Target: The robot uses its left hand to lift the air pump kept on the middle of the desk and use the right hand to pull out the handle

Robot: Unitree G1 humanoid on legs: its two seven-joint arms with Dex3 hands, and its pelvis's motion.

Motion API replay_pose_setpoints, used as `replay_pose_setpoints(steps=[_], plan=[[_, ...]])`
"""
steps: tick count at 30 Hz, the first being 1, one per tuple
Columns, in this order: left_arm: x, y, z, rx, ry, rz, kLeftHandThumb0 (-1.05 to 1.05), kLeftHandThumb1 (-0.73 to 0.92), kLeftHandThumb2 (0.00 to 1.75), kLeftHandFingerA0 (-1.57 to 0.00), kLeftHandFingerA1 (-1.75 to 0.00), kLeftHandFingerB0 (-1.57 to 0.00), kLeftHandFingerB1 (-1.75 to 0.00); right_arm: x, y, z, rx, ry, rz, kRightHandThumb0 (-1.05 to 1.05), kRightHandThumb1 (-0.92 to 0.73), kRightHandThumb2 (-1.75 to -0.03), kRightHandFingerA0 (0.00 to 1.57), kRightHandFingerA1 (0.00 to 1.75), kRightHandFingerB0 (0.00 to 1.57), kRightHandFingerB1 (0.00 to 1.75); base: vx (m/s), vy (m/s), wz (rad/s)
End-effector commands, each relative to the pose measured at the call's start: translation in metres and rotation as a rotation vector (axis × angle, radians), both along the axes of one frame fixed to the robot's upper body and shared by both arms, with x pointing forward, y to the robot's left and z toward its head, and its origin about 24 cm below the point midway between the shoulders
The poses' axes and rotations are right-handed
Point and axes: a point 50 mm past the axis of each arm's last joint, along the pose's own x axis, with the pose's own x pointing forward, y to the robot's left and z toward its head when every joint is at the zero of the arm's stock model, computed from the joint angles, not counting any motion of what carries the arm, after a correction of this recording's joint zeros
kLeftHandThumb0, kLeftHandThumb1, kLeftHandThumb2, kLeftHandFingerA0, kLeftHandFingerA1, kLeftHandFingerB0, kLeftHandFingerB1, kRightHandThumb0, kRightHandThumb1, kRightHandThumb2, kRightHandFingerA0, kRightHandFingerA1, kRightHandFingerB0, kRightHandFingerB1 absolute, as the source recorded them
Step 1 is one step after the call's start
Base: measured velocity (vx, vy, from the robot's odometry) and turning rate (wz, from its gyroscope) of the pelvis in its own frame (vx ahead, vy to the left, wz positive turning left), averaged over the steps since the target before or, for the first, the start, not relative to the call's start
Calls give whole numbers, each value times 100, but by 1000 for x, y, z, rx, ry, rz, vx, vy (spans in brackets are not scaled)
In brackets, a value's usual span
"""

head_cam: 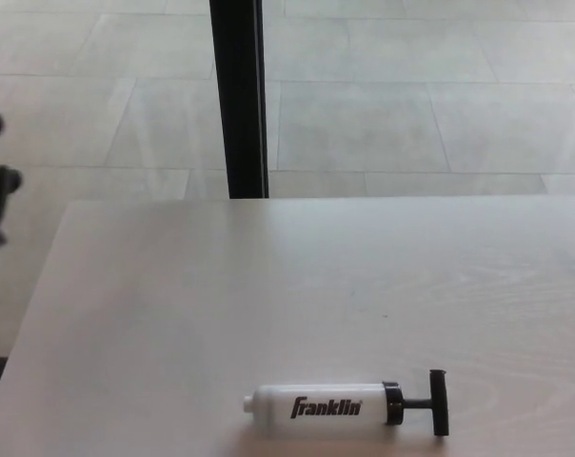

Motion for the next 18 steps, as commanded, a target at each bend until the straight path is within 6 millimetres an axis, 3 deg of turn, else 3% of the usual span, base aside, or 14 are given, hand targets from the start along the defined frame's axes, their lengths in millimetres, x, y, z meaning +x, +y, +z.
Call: replay_pose_setpoints(steps=[1, 4, 5, 6, 9, 10, 15, 18], plan=[[12, -71, -26, 226, 148, -194, -73, 68, 62, -36, -56, -34, -44, 23, 49, 0, -3, 35, 134, -82, -87, -68, 35, 49, 18, 27, 0, 0, 0], [9, -86, -38, 335, 186, -236, -76, 71, 62, -43, -56, -38, -43, 25, 53, 0, -13, 29, 139, -82, -88, -67, 35, 49, 19, 28, 0, 0, 0], [7, -96, -50, 299, 221, -273, -63, 63, 60, -42, -61, -35, -46, 27, 52, 1, -2, 23, 120, -83, -88, -67, 37, 48, 20, 28, 0, 0, 0], [7, -97, -51, 296, 225, -276, -63, 63, 60, -42, -61, -35, -46, 27, 52, 1, -1, 23, 117, -83, -88, -67, 37, 48, 20, 28, 0, 0, 0], [3, -110, -67, 448, 271, -320, -61, 67, 60, -43, -60, -37, -45, 28, 47, 5, 49, -4, 76, -78, -88, -67, 38, 48, 21, 28, 0, 0, 0], [2, -113, -70, 468, 281, -329, -61, 50, 94, -39, -66, -25, -53, 28, 46, 6, 49, -10, 73, -76, -89, -68, 40, 49, 23, 29, 0, 0, 0], [-7, -138, -80, 719, 310, -419, -48, 46, 92, -31, -62, -23, -54, 32, 42, 12, 60, -26, 70, -80, -88, -67, 44, 50, 27, 30, 0, 0, 0], [-10, -149, -82, 807, 337, -457, -53, 46, 91, -28, -60, -22, -53, 33, 45, 13, 56, -29, 72, -79, -88, -67, 44, 50, 27, 30, 0, 0, 0]])
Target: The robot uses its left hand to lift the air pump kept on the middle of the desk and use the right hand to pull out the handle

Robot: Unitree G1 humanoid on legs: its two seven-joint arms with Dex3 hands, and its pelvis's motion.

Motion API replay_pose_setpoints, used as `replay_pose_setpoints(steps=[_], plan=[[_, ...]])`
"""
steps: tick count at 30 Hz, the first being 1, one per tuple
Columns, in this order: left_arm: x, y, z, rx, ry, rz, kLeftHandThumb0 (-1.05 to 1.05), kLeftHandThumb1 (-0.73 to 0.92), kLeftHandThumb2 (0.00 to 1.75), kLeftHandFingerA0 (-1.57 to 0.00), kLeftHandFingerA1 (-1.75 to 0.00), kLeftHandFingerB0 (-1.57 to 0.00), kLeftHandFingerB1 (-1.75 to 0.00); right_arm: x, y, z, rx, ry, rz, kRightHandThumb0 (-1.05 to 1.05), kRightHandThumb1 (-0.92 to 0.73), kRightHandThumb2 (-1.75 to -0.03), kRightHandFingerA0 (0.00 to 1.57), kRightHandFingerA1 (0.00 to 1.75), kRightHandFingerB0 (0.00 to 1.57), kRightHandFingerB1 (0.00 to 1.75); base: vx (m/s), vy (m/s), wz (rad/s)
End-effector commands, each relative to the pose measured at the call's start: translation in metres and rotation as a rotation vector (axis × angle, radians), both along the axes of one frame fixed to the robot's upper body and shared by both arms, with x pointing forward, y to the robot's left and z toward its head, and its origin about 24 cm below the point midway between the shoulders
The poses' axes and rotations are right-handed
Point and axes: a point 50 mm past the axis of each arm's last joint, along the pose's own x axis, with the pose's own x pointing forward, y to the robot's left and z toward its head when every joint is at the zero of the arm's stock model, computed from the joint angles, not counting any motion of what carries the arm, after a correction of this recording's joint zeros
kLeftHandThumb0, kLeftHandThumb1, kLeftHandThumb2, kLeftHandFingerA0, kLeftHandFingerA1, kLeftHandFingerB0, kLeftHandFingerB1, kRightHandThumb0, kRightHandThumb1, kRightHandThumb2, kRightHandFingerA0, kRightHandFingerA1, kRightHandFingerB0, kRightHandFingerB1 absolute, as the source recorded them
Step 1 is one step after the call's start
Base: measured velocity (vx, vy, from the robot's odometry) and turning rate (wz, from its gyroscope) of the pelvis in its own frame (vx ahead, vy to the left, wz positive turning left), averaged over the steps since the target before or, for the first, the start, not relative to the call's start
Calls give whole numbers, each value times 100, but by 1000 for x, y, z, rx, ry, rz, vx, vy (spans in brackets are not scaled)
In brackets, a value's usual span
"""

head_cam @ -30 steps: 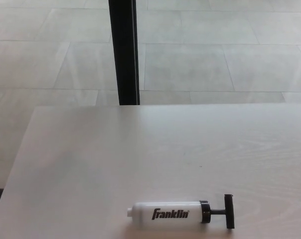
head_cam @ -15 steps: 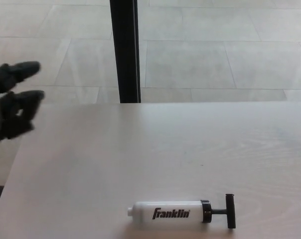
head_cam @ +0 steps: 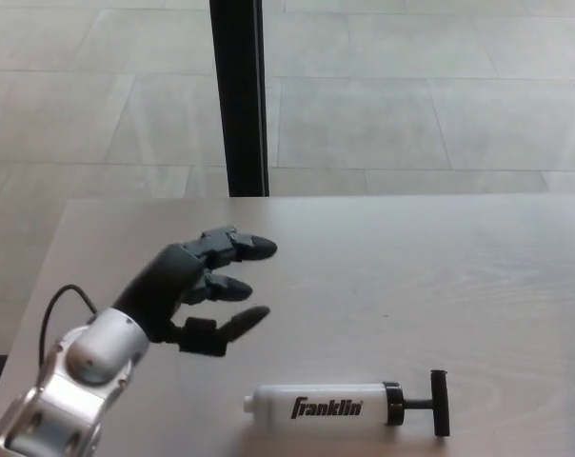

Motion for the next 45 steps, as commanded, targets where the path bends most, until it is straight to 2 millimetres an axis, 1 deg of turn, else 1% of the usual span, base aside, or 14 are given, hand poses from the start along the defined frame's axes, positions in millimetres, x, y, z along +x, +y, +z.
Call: replay_pose_setpoints(steps=[1, 11, 12, 17, 20, 21, 23, 24, 27, 29, 30, 31, 44, 45], plan=[[-10, -19, -15, 433, 21, -91, -53, 46, 91, -28, -60, -22, -53, 6, -3, 7, 51, -9, -58, -79, -88, -67, 44, 50, 27, 30, 0, 0, 0], [-31, -67, -18, 673, -47, -260, -79, 73, 62, -16, -52, -22, -37, 13, 16, 13, 68, -25, -7, -81, -88, -67, 47, 57, 35, 32, 0, 0, 0], [-34, -71, -21, 728, -84, -280, -84, 83, 66, -15, -51, -21, -36, 14, 18, 13, 67, -24, -5, -77, -69, -107, 44, 65, 28, 48, 0, 0, 0], [-41, -79, -26, 800, -158, -290, -95, 92, 72, -10, -50, -19, -35, 14, 18, 13, 58, -29, -11, -80, -88, -67, 49, 59, 37, 33, 0, 0, 0], [-46, -85, -29, 838, -191, -293, -91, 73, 115, -4, -51, -12, -47, 15, 20, 12, 63, -25, -9, -80, -88, -67, 49, 59, 36, 33, 0, 0, 0], [-47, -87, -30, 841, -190, -294, -95, 92, 74, -5, -49, -17, -36, 15, 20, 12, 63, -26, -8, -77, -69, -108, 47, 66, 30, 49, 0, 0, 0], [-49, -89, -32, 855, -206, -299, -100, 91, 79, -4, -50, -18, -38, 15, 20, 11, 64, -27, -10, -81, -87, -67, 51, 59, 39, 33, 0, 0, 0], [-51, -89, -32, 873, -226, -305, -96, 77, 118, -6, -51, -16, -49, 15, 21, 12, 61, -29, -12, -86, -74, -110, 47, 65, 32, 48, 0, 0, 0], [-54, -87, -36, 934, -261, -307, -92, 74, 116, -7, -52, -14, -48, 14, 21, 11, 63, -32, -10, -81, -87, -66, 50, 60, 38, 33, 0, 0, 0], [-56, -83, -40, 954, -278, -299, -91, 92, 73, -6, -51, -23, -38, 14, 20, 10, 64, -29, -25, -79, -88, -67, 51, 60, 38, 33, 0, 0, 0], [-57, -82, -41, 961, -284, -293, -87, 71, 111, -5, -52, -17, -49, 14, 19, 9, 67, -30, -29, -79, -88, -66, 51, 62, 38, 33, 0, 0, 0], [-57, -80, -43, 965, -276, -286, -84, 69, 107, -5, -49, -17, -49, 13, 19, 9, 71, -33, -34, -78, -71, -108, 48, 67, 32, 49, 0, 0, 0], [-61, -56, -56, 1072, -307, -228, -66, 59, 93, -4, -52, -25, -50, 12, 17, 6, 78, -40, -65, -70, -85, -66, 53, 68, 41, 34, 0, 0, 0], [-62, -55, -57, 1079, -311, -225, -64, 57, 92, -3, -51, -25, -50, 11, 16, 5, 79, -39, -68, -69, -68, -104, 52, 71, 35, 51, 0, 0, 0]])
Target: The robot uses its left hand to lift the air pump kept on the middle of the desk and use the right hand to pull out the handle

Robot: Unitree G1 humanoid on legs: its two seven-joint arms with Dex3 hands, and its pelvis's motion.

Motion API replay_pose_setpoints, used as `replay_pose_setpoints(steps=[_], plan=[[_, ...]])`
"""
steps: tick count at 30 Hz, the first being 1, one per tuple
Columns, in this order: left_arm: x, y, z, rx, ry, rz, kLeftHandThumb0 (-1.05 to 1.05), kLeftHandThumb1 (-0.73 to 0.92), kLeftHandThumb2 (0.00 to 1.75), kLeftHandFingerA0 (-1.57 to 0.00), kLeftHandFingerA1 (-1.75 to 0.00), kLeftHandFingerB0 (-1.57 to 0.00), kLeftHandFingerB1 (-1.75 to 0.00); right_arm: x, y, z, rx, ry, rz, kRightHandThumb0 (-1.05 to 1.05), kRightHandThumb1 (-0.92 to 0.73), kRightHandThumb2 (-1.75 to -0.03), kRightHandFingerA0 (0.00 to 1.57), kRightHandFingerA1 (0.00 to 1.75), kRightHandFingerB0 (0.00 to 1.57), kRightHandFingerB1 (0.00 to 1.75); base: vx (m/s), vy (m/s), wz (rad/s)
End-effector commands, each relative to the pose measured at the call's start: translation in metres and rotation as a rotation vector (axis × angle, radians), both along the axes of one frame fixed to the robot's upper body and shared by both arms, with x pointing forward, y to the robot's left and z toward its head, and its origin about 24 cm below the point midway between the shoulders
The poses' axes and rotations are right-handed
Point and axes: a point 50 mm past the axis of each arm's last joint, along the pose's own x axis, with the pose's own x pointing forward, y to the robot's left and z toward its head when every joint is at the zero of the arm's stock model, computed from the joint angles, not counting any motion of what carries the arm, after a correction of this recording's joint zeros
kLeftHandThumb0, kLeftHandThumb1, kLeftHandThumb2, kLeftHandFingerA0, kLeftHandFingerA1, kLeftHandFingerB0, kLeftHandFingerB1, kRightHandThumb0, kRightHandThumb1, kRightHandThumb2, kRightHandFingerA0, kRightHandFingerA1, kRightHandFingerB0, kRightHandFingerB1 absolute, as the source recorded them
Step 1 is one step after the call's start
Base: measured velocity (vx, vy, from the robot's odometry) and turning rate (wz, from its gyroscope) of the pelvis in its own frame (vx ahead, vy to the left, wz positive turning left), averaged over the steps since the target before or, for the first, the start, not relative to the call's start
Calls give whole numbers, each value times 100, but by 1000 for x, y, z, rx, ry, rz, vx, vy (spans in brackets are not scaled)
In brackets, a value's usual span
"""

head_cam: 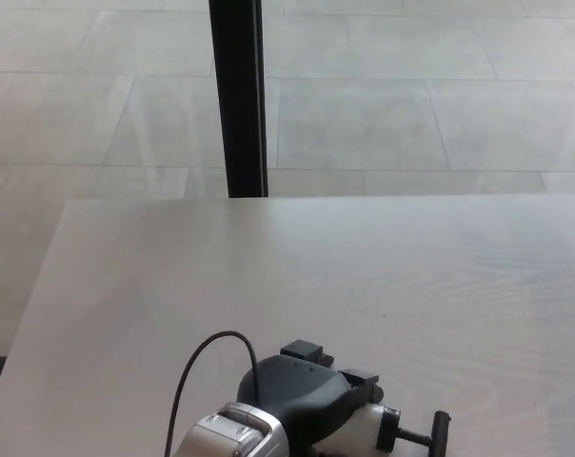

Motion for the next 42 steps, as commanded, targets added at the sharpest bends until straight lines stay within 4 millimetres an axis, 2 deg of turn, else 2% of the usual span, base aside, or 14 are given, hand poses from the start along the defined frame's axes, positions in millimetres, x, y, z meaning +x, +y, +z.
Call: replay_pose_setpoints(steps=[1, 6, 7, 10, 15, 16, 17, 21, 23, 24, 31, 32, 39, 42], plan=[[-5, 39, -19, 273, -178, 101, -59, 73, 63, -4, -47, -32, -38, 1, -1, 6, 33, -38, -83, -68, -68, -104, 53, 72, 35, 51, 0, 0, 0], [-8, 46, -21, 276, -210, 115, -56, 69, 62, -4, -51, -39, -40, -1, -1, 3, 40, -44, -77, -66, -85, -66, 54, 69, 42, 35, 0, 0, 0], [-9, 48, -22, 280, -214, 117, -61, 52, 85, -4, -52, -32, -51, -2, -1, 2, 44, -41, -80, -65, -67, -103, 52, 72, 35, 51, 0, 0, 0], [-9, 52, -24, 279, -251, 130, -58, 67, 59, -10, -52, -47, -40, -2, -1, 1, 52, -39, -84, -66, -85, -66, 54, 69, 42, 35, 0, 0, 0], [-4, 65, -20, 223, -321, 164, -48, 64, 59, -19, -54, -49, -43, -3, -1, 2, 43, -39, -92, -64, -67, -103, 53, 73, 36, 52, 0, 0, 0], [-3, 67, -20, 216, -331, 165, -48, 64, 58, -18, -57, -50, -44, -3, -1, 2, 46, -38, -92, -65, -85, -66, 54, 70, 42, 36, 0, 0, 0], [-2, 68, -18, 183, -341, 178, -51, 49, 86, -19, -61, -44, -57, -4, -1, 2, 35, -41, -91, -64, -67, -103, 52, 72, 36, 52, 0, 0, 0], [-3, 64, -16, 128, -338, 172, -47, 66, 59, -22, -62, -51, -44, -4, 0, 3, 47, -46, -87, -64, -85, -65, 55, 70, 43, 37, 0, 0, 0], [-6, 56, -17, 96, -346, 142, -47, 65, 61, -31, -68, -53, -46, -3, 0, 4, 40, -49, -90, -64, -67, -103, 54, 73, 37, 53, 0, 0, 0], [-7, 53, -18, 75, -342, 139, -47, 66, 60, -38, -70, -53, -44, -3, 0, 5, 32, -54, -91, -65, -85, -66, 56, 73, 45, 37, 0, 0, 0], [-6, 36, -20, 18, -277, 81, -38, 72, 63, -80, -102, -42, -44, -4, -2, 9, 8, -68, -108, -63, -84, -65, 56, 76, 45, 37, 0, 0, 0], [-7, 31, -20, -32, -268, 68, -35, 71, 63, -83, -129, -42, -46, -4, -3, 10, 3, -67, -111, -64, -68, -102, 57, 80, 38, 53, 0, 0, 0], [-9, 16, -19, -118, -254, 29, -41, 70, 61, -84, -123, -42, -47, -3, -5, 10, -21, -69, -106, -65, -85, -65, 57, 87, 45, 37, 0, 0, 0], [-8, 13, -17, -126, -253, 25, -46, 67, 61, -83, -133, -43, -48, -2, -5, 12, -31, -71, -108, -67, -68, -103, 56, 83, 36, 52, 0, 0, 0]])
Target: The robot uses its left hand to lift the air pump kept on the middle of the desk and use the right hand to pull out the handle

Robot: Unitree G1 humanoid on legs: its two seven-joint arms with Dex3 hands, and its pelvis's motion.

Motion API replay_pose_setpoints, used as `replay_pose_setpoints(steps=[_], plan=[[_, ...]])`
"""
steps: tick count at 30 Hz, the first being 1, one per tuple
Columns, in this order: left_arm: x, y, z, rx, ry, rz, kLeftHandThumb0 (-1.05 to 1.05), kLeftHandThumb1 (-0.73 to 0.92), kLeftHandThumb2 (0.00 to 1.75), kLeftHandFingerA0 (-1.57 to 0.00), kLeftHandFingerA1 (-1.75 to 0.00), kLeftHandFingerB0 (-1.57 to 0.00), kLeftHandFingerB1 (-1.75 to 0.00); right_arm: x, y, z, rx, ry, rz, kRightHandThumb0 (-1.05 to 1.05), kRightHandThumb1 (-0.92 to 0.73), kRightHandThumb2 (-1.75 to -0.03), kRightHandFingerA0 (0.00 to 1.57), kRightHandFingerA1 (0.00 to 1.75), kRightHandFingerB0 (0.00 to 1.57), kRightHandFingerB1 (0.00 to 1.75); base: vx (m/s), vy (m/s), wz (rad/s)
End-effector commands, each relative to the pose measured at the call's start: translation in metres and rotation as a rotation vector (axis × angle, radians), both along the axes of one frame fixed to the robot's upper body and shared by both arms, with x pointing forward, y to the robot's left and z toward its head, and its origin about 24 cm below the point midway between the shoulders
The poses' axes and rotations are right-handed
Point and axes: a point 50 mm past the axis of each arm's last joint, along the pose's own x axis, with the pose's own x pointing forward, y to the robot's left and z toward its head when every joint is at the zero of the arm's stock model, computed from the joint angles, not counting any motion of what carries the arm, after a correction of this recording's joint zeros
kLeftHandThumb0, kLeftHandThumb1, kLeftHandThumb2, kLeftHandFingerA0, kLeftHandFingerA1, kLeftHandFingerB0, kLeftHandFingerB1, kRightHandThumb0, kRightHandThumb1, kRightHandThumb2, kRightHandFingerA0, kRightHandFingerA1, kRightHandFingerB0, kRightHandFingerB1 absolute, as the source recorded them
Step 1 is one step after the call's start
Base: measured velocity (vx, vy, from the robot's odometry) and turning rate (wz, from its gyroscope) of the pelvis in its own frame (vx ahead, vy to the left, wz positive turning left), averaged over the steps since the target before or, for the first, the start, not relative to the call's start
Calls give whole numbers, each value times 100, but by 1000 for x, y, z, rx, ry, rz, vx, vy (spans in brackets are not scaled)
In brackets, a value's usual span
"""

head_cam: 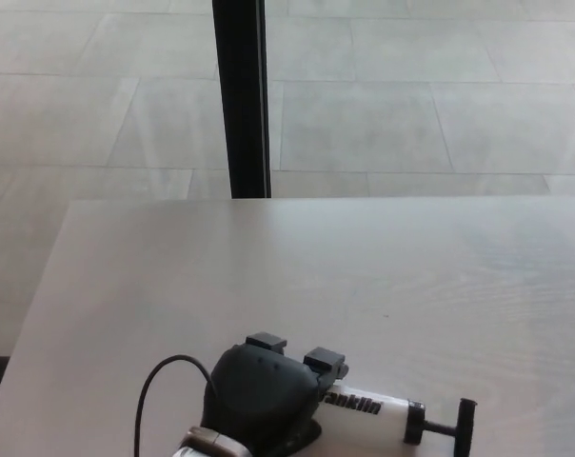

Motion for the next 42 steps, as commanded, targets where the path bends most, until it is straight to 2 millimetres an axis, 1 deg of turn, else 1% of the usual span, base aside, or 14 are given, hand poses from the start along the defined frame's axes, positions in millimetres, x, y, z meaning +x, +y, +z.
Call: replay_pose_setpoints(steps=[1, 3, 4, 11, 17, 20, 22, 26, 32, 34, 35, 36, 37, 42], plan=[[-5, -3, -10, -14, 64, -46, -47, 66, 60, -83, -133, -41, -46, 0, -5, 10, -45, -34, -27, -68, -86, -66, 53, 84, 42, 36, 0, 0, 0], [-4, -1, -12, 17, 81, -42, -49, 64, 59, -86, -120, -32, -43, 0, -5, 9, -58, -31, -30, -68, -68, -105, 53, 78, 35, 51, 0, 0, 0], [-4, -1, -13, 37, 99, -33, -42, 45, 94, -89, -103, -14, -51, 0, -5, 9, -64, -30, -33, -69, -68, -104, 53, 79, 34, 52, 0, 0, 0], [-5, 3, -18, 151, 207, 15, -47, 60, 57, -89, -101, -26, -40, 0, -7, 7, -68, -26, -40, -71, -85, -66, 54, 99, 41, 37, 0, 0, 0], [-6, 1, -19, 227, 215, 44, -40, 44, 94, -91, -101, -14, -52, 3, -3, 7, -57, -17, -30, -71, -66, -103, 55, 87, 35, 51, 0, 0, 0], [-7, -3, -24, 296, 218, 82, -59, 63, 59, -89, -111, -23, -46, 2, -7, 8, -77, -14, -47, -72, -83, -65, 49, 99, 42, 35, 0, 0, 0], [-7, -3, -24, 329, 216, 85, -48, 46, 96, -87, -98, -12, -52, 2, -7, 10, -88, -11, -49, -71, -84, -66, 49, 100, 41, 35, 0, 0, 0], [-6, -8, -25, 388, 246, 107, -62, 70, 62, -84, -83, -24, -48, 1, -10, 14, -115, -16, -73, -72, -67, -103, 56, 87, 36, 51, 0, 0, 0], [-6, -17, -26, 399, 237, 133, -59, 74, 62, -81, -72, -42, -52, 2, -9, 14, -122, -18, -72, -72, -86, -65, 53, 94, 43, 36, 0, 0, 0], [-6, -21, -27, 400, 239, 153, -60, 72, 63, -82, -70, -46, -53, 2, -8, 14, -126, -11, -73, -73, -69, -104, 55, 85, 37, 51, 0, 0, 0], [-5, -24, -28, 394, 242, 171, -58, 59, 99, -85, -82, -46, -63, 2, -8, 14, -124, -15, -70, -71, -68, -103, 56, 86, 37, 51, 0, 0, 0], [-5, -25, -29, 391, 252, 179, -52, 57, 100, -83, -81, -46, -63, 2, -8, 14, -117, -15, -67, -72, -85, -65, 53, 92, 45, 36, 0, 0, 0], [-3, -26, -29, 386, 270, 186, -56, 74, 62, -79, -72, -61, -57, 3, -7, 14, -116, -12, -67, -71, -67, -103, 56, 86, 38, 52, 0, 0, 0], [-3, -28, -29, 282, 280, 208, -41, 55, 97, -81, -84, -58, -70, 3, -7, 16, -132, -20, -77, -68, -84, -65, 55, 92, 45, 36, 0, 0, 0]])
